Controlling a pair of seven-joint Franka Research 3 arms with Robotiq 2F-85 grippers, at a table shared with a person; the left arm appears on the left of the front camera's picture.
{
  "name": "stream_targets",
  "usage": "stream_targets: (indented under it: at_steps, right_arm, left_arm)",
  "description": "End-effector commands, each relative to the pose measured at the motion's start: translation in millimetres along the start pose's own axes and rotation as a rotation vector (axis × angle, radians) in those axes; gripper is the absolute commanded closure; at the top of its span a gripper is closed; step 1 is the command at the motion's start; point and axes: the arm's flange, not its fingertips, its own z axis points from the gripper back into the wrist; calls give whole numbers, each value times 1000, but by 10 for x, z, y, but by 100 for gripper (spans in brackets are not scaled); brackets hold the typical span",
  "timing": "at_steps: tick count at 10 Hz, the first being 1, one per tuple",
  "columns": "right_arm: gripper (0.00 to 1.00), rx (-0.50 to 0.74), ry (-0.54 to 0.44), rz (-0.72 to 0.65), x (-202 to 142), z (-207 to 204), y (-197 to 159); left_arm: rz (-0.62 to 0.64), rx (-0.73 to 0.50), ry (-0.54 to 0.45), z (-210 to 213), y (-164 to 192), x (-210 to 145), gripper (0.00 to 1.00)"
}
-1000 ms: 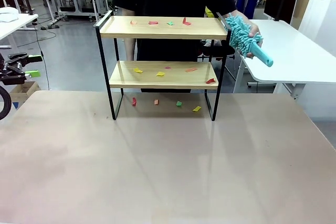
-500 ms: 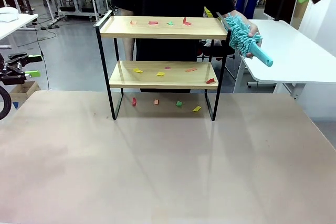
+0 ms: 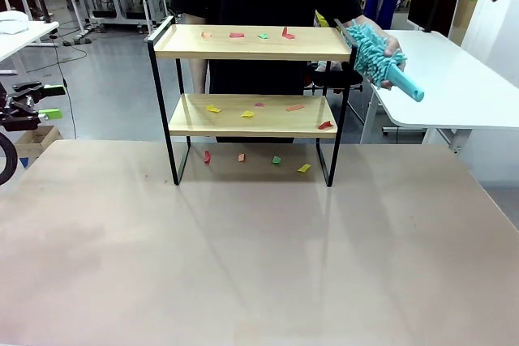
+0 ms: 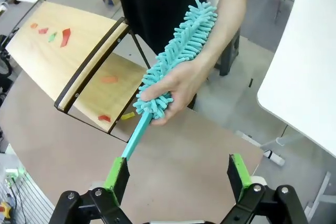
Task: Clean the shelf.
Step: Pick up the Duster handed by the human.
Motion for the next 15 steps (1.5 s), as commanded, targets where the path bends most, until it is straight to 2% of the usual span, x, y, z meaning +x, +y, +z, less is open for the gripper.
stream_targets:
  at_steps: [1,3,7,9,11,15]
  right_arm:
    - [0,-162,66,-157,-142,-88,429]
    - [0,-210,28,-202,-228,-225,793]
    - [0,-194,-60,-220,-531,-652,1376]
    - [0,-194,-84,-222,-661,-826,1540]
    - [0,-255,-117,-215,-740,-1011,1694]
    - [0,-305,-85,-205,-838,-1301,1747]
  left_arm:
    - [-5,1,0,0,-4,27,0]
    - [-5,1,0,0,-4,27,0]
    - [-5,1,0,0,-4,27,0]
    - [-5,1,0,0,-4,27,0]
    - [-5,1,0,0,-4,27,0]
    - [-5,1,0,0,-4,27,0]
